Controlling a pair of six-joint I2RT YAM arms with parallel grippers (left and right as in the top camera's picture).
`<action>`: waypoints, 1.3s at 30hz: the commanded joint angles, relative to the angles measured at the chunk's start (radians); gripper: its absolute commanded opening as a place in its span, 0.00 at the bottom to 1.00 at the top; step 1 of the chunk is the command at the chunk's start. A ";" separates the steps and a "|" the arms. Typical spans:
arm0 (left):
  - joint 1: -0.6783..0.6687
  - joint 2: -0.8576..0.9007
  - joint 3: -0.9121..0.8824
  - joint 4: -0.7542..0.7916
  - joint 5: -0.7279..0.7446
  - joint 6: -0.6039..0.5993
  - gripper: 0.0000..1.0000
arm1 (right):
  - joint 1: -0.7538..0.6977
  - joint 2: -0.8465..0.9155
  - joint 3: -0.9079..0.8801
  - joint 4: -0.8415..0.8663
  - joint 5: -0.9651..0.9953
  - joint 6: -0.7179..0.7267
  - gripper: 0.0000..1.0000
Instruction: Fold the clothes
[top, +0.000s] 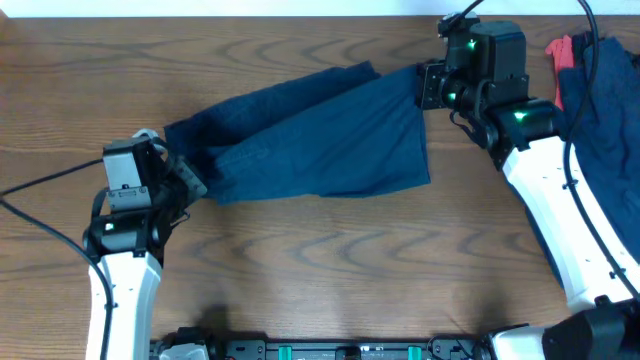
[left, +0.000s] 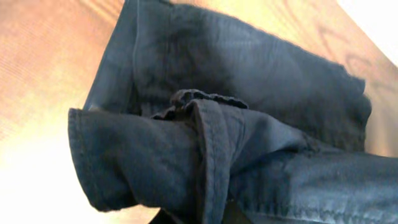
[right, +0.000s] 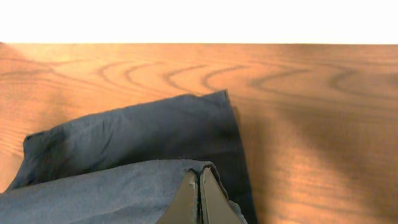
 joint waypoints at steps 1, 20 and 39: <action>0.006 0.049 0.018 0.043 -0.043 -0.022 0.06 | -0.019 0.051 0.003 0.034 0.070 -0.029 0.01; 0.006 0.389 0.018 0.542 -0.119 -0.021 0.11 | 0.009 0.349 0.003 0.423 0.079 -0.037 0.01; 0.068 0.506 0.019 0.883 -0.084 -0.021 0.90 | 0.074 0.497 0.003 0.720 0.232 -0.035 0.35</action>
